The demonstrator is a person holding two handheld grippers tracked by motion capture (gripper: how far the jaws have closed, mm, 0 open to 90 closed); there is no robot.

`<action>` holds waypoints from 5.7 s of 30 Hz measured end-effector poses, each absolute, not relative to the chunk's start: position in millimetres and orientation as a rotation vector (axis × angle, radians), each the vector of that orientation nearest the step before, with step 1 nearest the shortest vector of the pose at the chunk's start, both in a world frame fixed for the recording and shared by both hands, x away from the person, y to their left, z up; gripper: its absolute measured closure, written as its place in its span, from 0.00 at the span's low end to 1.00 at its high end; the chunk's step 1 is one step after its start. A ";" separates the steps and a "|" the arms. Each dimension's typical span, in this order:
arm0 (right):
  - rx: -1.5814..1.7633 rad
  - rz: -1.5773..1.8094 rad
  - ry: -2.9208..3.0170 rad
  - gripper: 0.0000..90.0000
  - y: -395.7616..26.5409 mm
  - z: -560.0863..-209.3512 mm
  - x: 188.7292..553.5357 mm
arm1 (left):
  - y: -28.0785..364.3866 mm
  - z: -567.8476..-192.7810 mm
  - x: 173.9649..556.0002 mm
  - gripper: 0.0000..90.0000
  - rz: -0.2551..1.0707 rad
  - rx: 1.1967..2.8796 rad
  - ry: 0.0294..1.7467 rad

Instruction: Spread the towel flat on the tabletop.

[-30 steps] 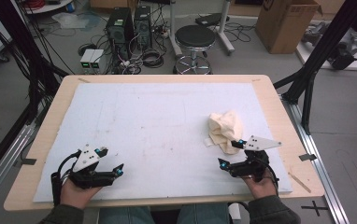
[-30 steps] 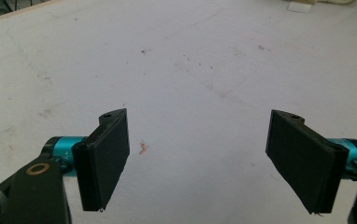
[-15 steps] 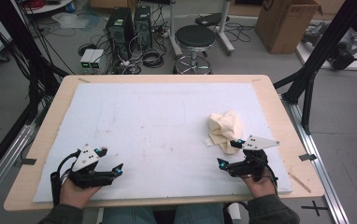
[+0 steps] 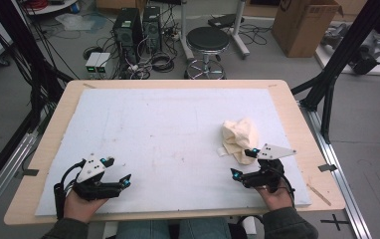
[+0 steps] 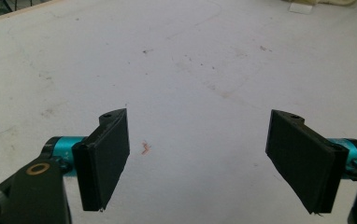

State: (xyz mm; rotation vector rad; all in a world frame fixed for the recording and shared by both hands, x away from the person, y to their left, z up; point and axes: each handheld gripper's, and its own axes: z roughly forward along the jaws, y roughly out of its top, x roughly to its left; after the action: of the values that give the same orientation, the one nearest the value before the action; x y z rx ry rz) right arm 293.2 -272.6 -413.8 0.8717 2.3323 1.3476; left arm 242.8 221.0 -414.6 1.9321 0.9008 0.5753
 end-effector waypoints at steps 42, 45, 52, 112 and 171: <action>1.107 1.023 2.468 0.40 -269.9 -407.2 397.6 | 218.8 -412.2 244.9 0.25 0.583 1.917 0.893; 1.121 0.988 2.476 0.47 -269.3 -411.7 401.6 | 219.2 -412.2 246.0 0.25 0.583 1.912 0.895; 1.158 0.925 2.498 0.58 -267.4 -421.2 407.5 | 223.8 -411.6 245.0 0.25 0.591 1.901 0.902; 0.943 1.276 2.581 0.85 -136.1 -357.1 387.2 | 225.8 -409.0 244.1 0.25 0.610 1.885 0.883; 0.801 1.290 2.668 0.63 -152.9 -399.2 342.1 | 97.1 -425.2 302.0 0.64 0.301 2.005 0.733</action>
State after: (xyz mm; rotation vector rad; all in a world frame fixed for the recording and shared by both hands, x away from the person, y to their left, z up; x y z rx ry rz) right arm 342.1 -152.9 -399.2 0.8012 2.6680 1.2904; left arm 302.0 97.1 -425.2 2.0054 0.7327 0.3012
